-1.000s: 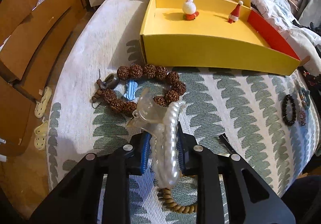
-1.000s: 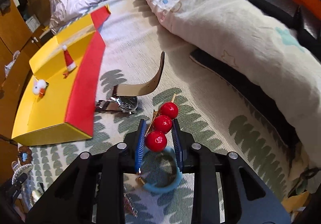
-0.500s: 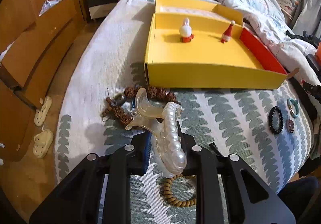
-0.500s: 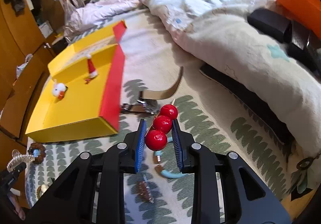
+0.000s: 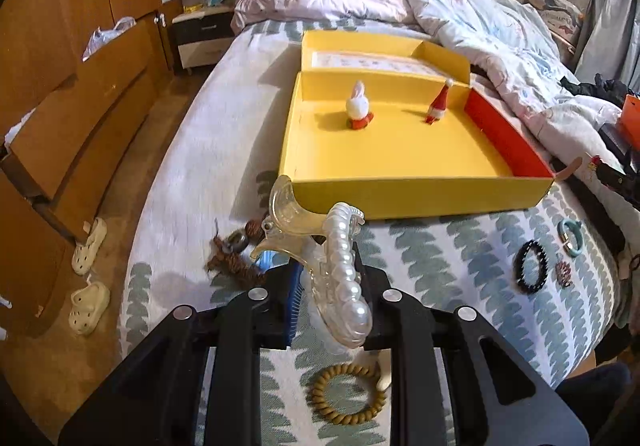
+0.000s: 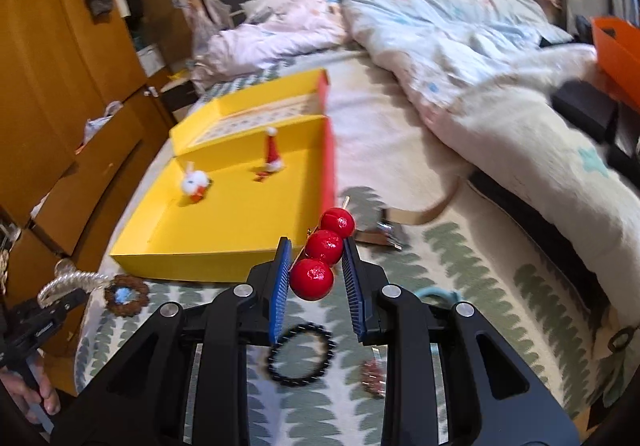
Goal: Organize jewelry
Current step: 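Carry the pearl clip and red earring into the yellow box and open both tools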
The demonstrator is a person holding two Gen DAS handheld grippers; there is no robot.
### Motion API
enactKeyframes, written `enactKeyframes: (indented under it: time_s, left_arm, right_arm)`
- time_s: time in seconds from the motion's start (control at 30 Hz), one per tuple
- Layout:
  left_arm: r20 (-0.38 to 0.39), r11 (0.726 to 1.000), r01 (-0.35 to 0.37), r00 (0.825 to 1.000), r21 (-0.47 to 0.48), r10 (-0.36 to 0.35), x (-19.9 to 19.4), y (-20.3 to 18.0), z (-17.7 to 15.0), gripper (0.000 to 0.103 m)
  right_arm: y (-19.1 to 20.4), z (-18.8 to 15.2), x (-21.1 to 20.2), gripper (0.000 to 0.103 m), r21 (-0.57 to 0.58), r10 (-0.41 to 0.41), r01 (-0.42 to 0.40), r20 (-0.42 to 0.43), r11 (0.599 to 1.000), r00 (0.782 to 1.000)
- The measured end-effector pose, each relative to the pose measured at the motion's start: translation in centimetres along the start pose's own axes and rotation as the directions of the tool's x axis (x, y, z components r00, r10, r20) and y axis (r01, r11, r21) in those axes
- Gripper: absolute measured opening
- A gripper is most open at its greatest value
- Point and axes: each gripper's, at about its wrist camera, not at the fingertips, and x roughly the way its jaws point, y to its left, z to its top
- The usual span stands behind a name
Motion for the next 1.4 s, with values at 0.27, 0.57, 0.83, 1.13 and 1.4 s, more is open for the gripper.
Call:
enactKeyframes:
  time_s: [0.27, 0.57, 0.83, 1.13, 1.4]
  left_arm:
    - [0.018, 1.000, 0.019, 1.000, -0.001, -0.019, 0.5, -1.5, 3.0, 0.022]
    - [0.001, 0.999, 0.054, 0.999, 0.009, -0.054, 3.1, -2.9, 7.4, 0.022]
    - [-0.070, 0.999, 0.053, 0.996, 0.008, -0.052, 8.1, -3.6, 10.1, 0.022]
    - [-0.157, 0.999, 0.035, 0.987, 0.017, -0.032, 13.0, -4.4, 10.9, 0.022]
    - [-0.204, 1.000, 0.019, 0.979, 0.017, -0.015, 15.8, -4.6, 11.4, 0.022]
  right_arm:
    - [4.4, 1.3, 2.3, 0.027, -0.066, 0.056, -0.057, -0.009, 0.996, 0.998]
    - [7.2, 4.1, 6.8, 0.027, -0.102, 0.062, -0.064, -0.024, 0.993, 0.998]
    - [8.8, 5.9, 13.0, 0.027, -0.137, 0.032, -0.043, -0.082, 0.990, 0.996]
    - [9.0, 6.7, 18.1, 0.027, -0.164, -0.011, -0.014, -0.152, 0.986, 0.988]
    - [7.5, 6.7, 21.2, 0.027, -0.122, -0.035, 0.007, -0.229, 0.992, 0.973]
